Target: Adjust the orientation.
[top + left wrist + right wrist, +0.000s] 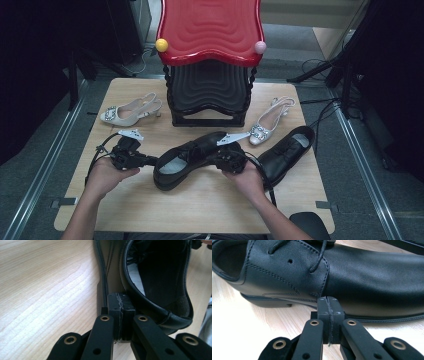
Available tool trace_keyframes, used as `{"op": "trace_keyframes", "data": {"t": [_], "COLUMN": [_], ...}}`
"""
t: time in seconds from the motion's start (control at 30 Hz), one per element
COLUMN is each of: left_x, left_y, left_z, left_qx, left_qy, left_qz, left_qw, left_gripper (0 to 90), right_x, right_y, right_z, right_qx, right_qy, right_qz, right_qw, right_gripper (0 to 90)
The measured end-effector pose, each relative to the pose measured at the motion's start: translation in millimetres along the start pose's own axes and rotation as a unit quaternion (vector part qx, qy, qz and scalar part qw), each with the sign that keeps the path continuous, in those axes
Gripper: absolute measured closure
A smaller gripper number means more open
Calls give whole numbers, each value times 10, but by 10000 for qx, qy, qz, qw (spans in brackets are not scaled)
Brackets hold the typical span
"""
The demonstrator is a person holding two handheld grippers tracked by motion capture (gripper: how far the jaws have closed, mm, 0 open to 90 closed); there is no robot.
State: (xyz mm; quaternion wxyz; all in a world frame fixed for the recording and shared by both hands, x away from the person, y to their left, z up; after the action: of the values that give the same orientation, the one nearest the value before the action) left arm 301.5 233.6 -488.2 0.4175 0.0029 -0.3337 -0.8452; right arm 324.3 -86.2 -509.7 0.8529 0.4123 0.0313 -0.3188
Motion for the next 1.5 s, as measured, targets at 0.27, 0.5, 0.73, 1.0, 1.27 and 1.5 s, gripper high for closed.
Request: {"op": "trace_keyframes", "data": {"t": [0.27, 0.5, 0.73, 1.0, 1.27, 1.5], "left_x": [16, -22, 13, 97, 159, 224], "left_y": [13, 97, 161, 152, 102, 60], "left_z": [-44, -114, -274, -285, -266, -266], "left_qx": [1, 226, 94, 16, -41, -52], "left_qy": [-160, 159, 168, 104, 23, -51], "left_qz": [-175, -47, -103, -140, -149, -134], "left_qw": [9997, 9996, 9998, 9998, 9999, 9999], "left_gripper": [899, 893, 893, 900, 900, 900], "right_x": [38, -48, -165, -191, -159, -132], "right_y": [24, -10, -63, -52, -25, 11], "right_z": [0, 38, 16, -15, -21, -23], "right_qx": [71, 132, 131, 122, 98, 34], "right_qy": [-39, 8, 131, 198, 227, 214], "right_qz": [-33, 20, 90, 124, 113, 145], "right_qw": [10000, 9999, 9998, 9997, 9996, 9997], "right_gripper": [900, 900, 900, 900, 900, 900]}}
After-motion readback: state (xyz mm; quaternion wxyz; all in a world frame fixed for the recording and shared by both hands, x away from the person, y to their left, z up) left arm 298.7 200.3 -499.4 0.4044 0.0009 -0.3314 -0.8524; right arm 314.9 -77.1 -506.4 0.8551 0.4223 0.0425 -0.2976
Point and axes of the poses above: each handheld gripper's, and its own axes: z roughly backward along the jaws, y roughly out of its top, x roughly to its right, the point moved 1 cm from there along -z, roughly forward along the jaws, and after that the axes turned 5 degrees about y, right-handed, at the moved point
